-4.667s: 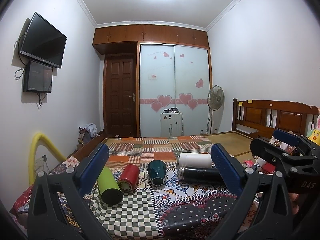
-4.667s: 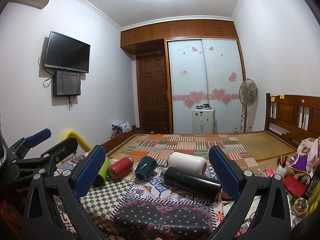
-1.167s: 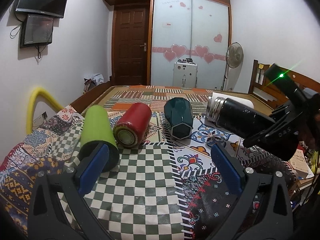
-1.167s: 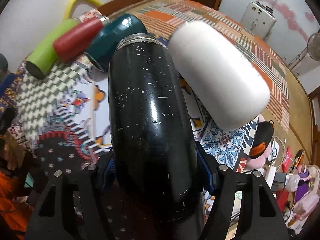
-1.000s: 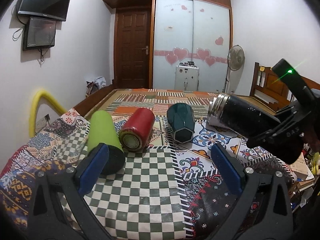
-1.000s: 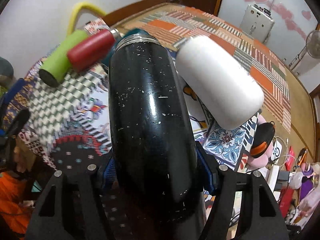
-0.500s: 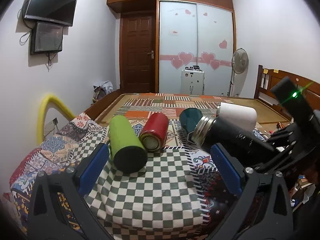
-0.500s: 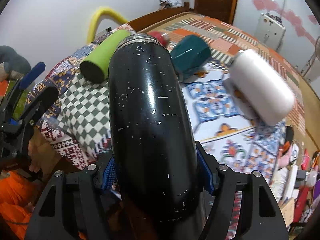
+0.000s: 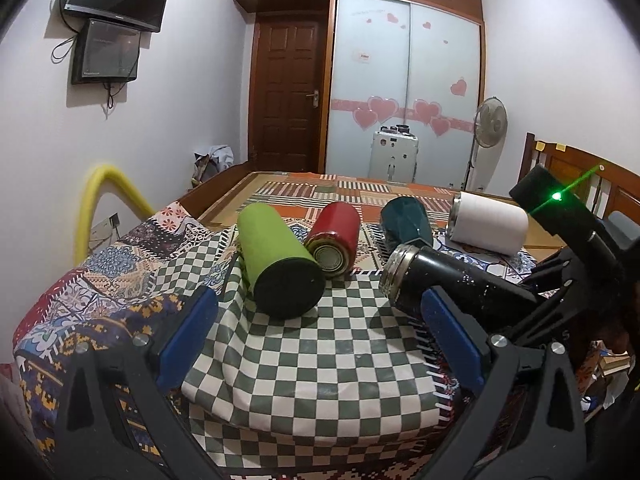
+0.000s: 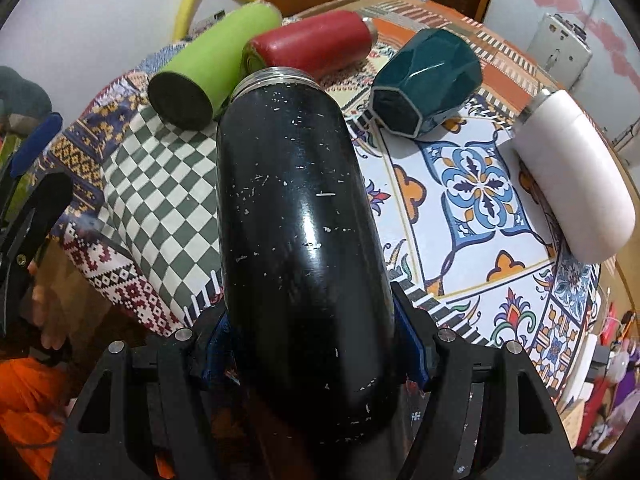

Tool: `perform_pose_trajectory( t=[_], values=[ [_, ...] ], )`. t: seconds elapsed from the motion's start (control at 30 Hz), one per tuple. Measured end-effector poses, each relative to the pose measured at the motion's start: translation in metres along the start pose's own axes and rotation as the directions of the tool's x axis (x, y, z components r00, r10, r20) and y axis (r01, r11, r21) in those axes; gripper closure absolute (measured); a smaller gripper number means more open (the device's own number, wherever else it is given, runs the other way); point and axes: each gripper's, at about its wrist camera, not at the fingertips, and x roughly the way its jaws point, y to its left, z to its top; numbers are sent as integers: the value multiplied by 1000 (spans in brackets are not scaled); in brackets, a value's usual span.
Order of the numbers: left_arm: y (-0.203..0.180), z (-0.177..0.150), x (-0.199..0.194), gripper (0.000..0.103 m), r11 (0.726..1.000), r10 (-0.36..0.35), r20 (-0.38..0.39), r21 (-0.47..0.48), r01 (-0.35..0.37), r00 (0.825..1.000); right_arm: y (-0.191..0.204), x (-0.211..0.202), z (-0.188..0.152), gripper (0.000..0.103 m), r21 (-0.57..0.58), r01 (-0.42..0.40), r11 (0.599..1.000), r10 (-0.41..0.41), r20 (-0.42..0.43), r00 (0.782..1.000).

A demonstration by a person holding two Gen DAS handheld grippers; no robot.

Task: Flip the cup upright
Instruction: 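Lift the black thermos with the right tool and carry it toward the left tool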

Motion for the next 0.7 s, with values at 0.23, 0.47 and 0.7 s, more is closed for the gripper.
perform_pose_trajectory(
  t=[0.23,0.47,0.7],
  values=[
    [8,-3,9,0,1000,6,-32,-29,-7,999,-2,9,9,37,12,3,1000,-2,-44,999],
    [11,2,11,0,999,12,-52,-41,-14,999,2,-6,13,36,-1,10,1000,-10,-2,1000],
    [-10,21,9,0,1000,-20,-58,-20,19,998,-2,-59,-4,35,12,49,999,-50,177,983]
  ],
)
